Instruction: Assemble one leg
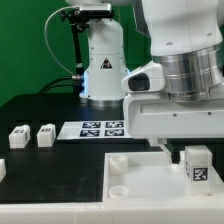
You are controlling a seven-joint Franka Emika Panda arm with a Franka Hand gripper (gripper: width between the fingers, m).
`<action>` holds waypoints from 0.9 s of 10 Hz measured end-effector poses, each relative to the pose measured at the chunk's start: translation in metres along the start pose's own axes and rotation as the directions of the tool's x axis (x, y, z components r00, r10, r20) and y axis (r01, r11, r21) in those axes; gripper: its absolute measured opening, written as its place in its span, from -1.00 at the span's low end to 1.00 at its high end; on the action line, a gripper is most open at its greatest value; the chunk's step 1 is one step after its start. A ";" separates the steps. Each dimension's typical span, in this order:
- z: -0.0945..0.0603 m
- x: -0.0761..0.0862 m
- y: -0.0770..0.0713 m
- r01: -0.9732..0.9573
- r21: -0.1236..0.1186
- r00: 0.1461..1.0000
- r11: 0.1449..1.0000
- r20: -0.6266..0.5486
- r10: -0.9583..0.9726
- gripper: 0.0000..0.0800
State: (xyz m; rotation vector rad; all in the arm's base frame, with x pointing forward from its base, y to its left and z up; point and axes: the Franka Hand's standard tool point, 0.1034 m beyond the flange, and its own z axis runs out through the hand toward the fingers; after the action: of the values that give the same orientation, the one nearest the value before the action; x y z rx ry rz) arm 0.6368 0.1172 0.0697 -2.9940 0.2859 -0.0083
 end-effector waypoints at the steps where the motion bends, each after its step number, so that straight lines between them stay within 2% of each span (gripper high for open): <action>1: -0.002 0.004 0.003 0.237 -0.033 0.971 0.971 -0.011 -0.237 0.62; 2: -0.002 0.007 0.003 0.361 -0.050 0.932 0.931 -0.021 -0.362 0.62; 3: -0.002 0.007 0.003 0.328 -0.049 0.944 0.943 -0.022 -0.329 0.53; 4: -0.002 0.007 0.003 0.288 -0.048 0.957 0.957 -0.024 -0.289 0.10; 5: -0.002 0.007 0.003 0.263 -0.045 0.964 0.964 -0.025 -0.264 0.10; 6: -0.002 0.007 0.002 0.116 -0.035 0.993 0.993 -0.031 -0.117 -0.24; 8: -0.002 0.007 0.002 -0.089 -0.028 0.995 0.996 -0.038 0.088 -0.27; 9: -0.003 0.007 0.003 -0.320 -0.023 0.947 0.947 -0.043 0.319 -0.27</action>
Offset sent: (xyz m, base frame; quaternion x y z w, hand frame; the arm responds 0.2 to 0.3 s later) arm 0.0000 0.0000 0.0000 0.0000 0.0000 0.0899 0.9960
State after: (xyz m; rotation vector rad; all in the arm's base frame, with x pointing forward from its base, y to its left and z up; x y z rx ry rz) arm 0.6432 0.1123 0.0721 -2.9404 0.7789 -0.0293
